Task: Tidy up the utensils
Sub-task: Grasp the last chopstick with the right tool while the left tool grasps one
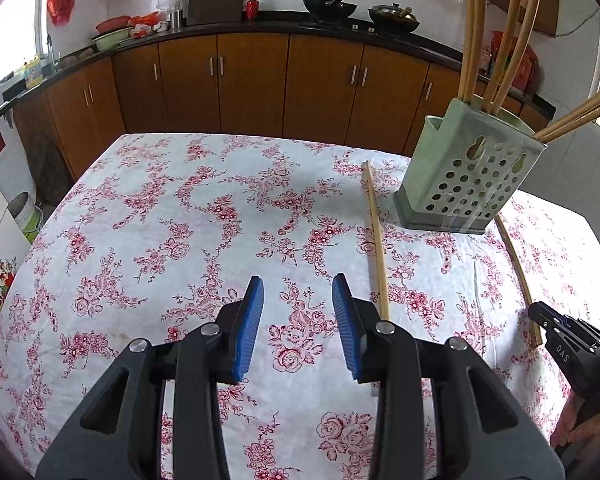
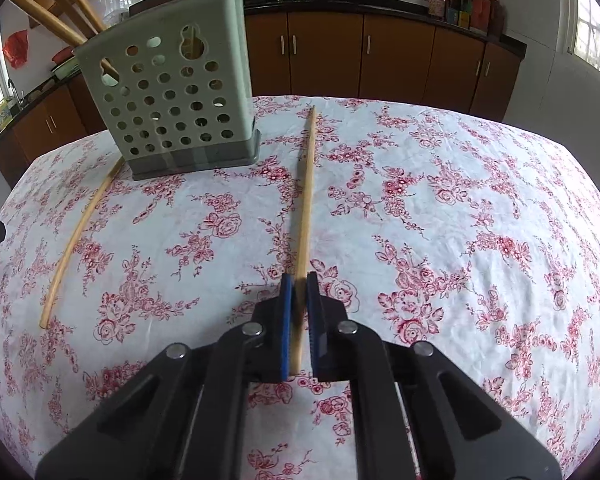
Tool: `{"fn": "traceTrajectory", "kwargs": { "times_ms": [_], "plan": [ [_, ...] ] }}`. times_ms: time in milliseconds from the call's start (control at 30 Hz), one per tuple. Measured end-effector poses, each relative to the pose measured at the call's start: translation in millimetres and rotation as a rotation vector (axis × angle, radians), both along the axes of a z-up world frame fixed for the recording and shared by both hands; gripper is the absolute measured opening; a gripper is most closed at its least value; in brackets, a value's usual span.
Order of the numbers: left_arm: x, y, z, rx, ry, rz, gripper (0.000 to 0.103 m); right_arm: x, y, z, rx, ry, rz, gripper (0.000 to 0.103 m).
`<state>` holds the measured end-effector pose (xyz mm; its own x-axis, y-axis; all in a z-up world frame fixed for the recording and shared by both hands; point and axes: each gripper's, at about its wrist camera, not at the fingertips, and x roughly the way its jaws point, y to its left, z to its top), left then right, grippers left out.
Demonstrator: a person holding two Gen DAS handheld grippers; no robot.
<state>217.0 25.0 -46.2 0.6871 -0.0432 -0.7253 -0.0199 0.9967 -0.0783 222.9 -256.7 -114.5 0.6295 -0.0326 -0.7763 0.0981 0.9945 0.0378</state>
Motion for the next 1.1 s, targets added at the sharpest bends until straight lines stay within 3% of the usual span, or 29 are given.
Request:
{"fn": "traceTrajectory", "kwargs": {
  "times_ms": [400,567,733,800,867,933,1100],
  "plan": [
    [3.4,-25.1,-10.5,-0.032,0.021,-0.082,0.039,-12.1,-90.9,-0.5,0.008,0.011,-0.281,0.008],
    [12.6,-47.9,-21.4,-0.019,0.049,-0.13,0.044,-14.7,-97.9,-0.9,-0.003,0.014,-0.261,0.008],
    [24.3,-63.7,-38.4,0.045,0.092,-0.133,0.044,-19.3,-93.3,2.0,-0.001,0.015,-0.241,0.008],
    [27.1,-66.0,-44.4,0.07,0.102,-0.121,0.039,-19.0,-91.9,2.7,0.004,0.016,-0.233,0.008],
    [26.5,-67.9,-45.6,0.113,0.076,-0.105,0.018,-16.4,-85.4,3.4,0.011,0.015,-0.22,0.008],
    [29.0,-62.0,-44.6,0.1,0.081,-0.078,0.009,-16.0,-80.4,3.6,0.019,0.012,-0.19,0.008],
    [35.5,-24.1,-42.4,0.078,0.093,0.007,0.008,-15.3,-51.4,3.9,0.015,0.004,-0.086,0.008]
  ]
}}
